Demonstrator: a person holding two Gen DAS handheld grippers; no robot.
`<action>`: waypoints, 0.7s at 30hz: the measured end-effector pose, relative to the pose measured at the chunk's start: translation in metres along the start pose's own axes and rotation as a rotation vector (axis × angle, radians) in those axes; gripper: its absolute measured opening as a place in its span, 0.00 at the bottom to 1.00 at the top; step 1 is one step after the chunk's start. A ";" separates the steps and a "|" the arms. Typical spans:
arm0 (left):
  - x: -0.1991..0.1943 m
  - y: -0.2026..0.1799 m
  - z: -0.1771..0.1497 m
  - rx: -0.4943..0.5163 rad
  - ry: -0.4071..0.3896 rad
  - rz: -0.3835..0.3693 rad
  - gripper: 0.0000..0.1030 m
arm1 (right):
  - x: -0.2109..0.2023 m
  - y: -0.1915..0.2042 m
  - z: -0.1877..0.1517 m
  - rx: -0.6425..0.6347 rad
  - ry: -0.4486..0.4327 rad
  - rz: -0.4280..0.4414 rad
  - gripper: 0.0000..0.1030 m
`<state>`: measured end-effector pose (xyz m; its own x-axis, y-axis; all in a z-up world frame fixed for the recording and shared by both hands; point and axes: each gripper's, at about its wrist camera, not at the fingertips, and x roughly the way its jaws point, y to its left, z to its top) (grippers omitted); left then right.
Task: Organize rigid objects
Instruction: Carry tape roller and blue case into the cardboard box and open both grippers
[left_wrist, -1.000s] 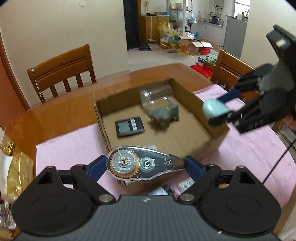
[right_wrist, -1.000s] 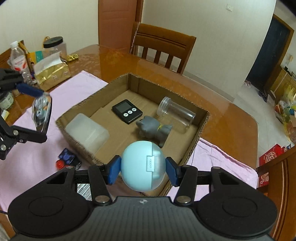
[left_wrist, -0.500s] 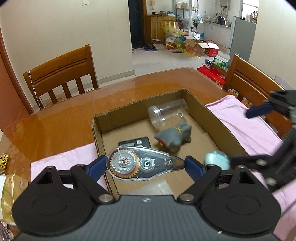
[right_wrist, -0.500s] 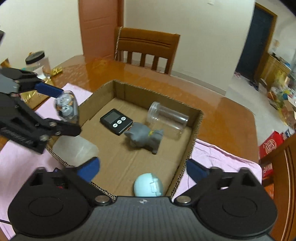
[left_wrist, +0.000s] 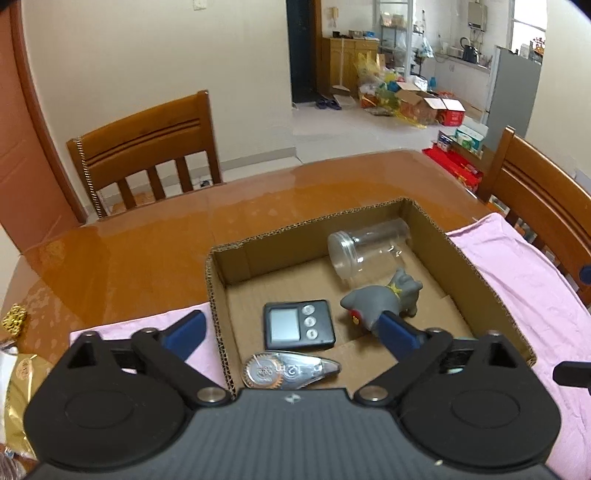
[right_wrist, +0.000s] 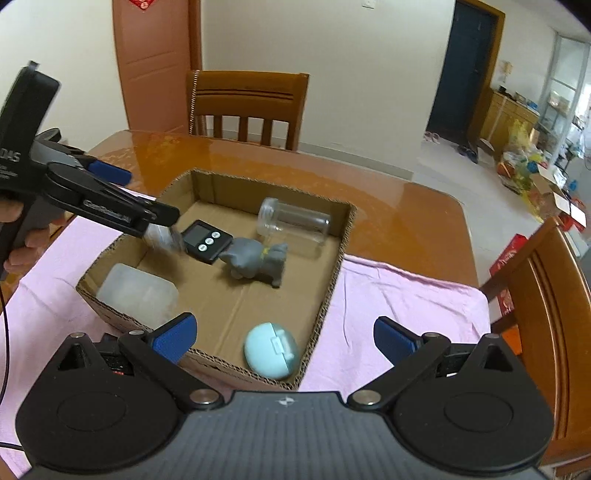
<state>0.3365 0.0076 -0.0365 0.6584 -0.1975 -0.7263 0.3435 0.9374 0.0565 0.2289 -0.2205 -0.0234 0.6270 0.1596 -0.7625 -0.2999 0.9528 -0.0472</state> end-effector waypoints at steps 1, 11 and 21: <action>-0.003 0.000 -0.002 0.003 -0.003 0.009 0.98 | 0.001 0.000 -0.002 0.005 0.009 0.000 1.00; -0.041 0.000 -0.031 -0.024 -0.029 0.051 0.99 | 0.003 0.010 -0.026 0.057 0.032 -0.028 1.00; -0.065 -0.011 -0.084 -0.084 0.021 0.056 0.99 | 0.006 0.020 -0.063 0.121 0.095 -0.031 1.00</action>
<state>0.2338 0.0342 -0.0472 0.6608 -0.1389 -0.7376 0.2486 0.9678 0.0404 0.1814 -0.2169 -0.0701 0.5623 0.1096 -0.8196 -0.1888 0.9820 0.0018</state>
